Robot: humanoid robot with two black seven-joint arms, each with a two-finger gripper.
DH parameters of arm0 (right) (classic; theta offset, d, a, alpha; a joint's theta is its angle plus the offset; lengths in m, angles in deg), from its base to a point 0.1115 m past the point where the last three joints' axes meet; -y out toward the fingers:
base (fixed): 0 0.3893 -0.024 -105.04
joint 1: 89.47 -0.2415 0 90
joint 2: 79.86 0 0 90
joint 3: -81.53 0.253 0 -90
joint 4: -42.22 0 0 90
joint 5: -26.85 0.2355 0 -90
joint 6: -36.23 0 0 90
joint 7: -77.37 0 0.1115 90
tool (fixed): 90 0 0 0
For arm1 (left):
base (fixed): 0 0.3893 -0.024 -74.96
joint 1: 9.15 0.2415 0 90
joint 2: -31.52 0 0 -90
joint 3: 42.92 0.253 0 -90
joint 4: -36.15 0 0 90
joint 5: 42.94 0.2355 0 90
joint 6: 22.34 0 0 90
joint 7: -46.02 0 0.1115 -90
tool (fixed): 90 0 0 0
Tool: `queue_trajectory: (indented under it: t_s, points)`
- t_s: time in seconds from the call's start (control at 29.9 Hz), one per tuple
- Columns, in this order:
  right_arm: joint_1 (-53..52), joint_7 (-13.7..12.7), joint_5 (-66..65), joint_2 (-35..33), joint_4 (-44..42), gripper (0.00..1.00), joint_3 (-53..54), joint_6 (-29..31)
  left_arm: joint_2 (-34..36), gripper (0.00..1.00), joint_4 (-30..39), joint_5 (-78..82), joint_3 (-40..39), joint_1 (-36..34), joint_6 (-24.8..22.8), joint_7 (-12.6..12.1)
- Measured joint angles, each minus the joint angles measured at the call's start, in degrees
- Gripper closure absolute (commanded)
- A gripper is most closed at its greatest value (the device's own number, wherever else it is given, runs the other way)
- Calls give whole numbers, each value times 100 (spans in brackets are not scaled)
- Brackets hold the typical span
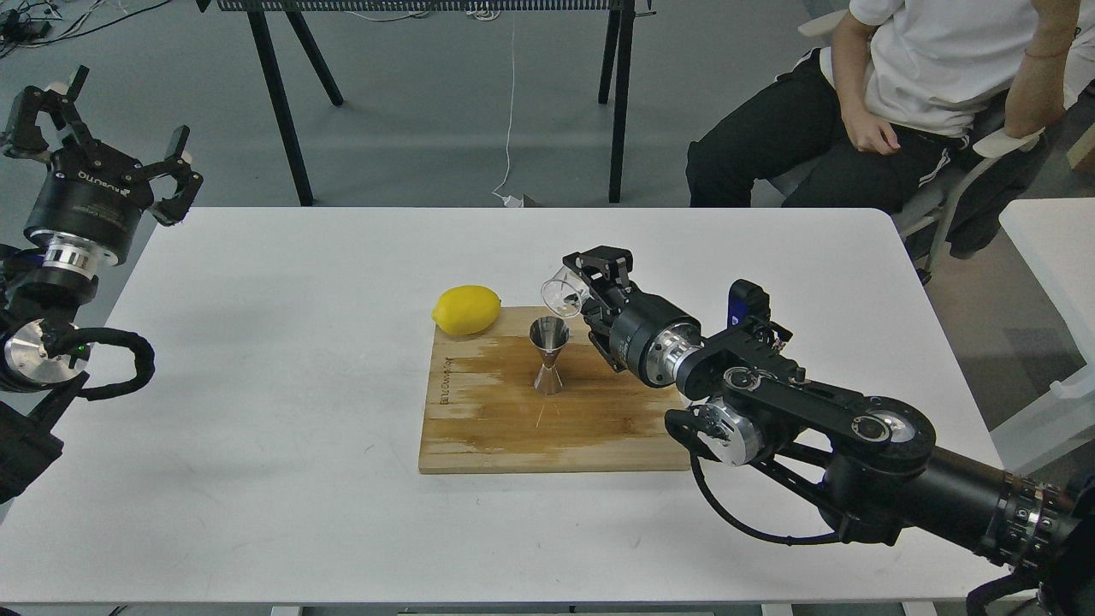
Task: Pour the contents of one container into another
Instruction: 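Tilt the clear glass with the right gripper to pour into the jigger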
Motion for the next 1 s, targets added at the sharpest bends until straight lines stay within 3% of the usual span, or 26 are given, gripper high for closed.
queue_trajectory:
  t_s: [1.0]
  points:
    - [-75,124,-980,330,-314,63,-516,-51,1,0,-36,-8,0,1,0,0]
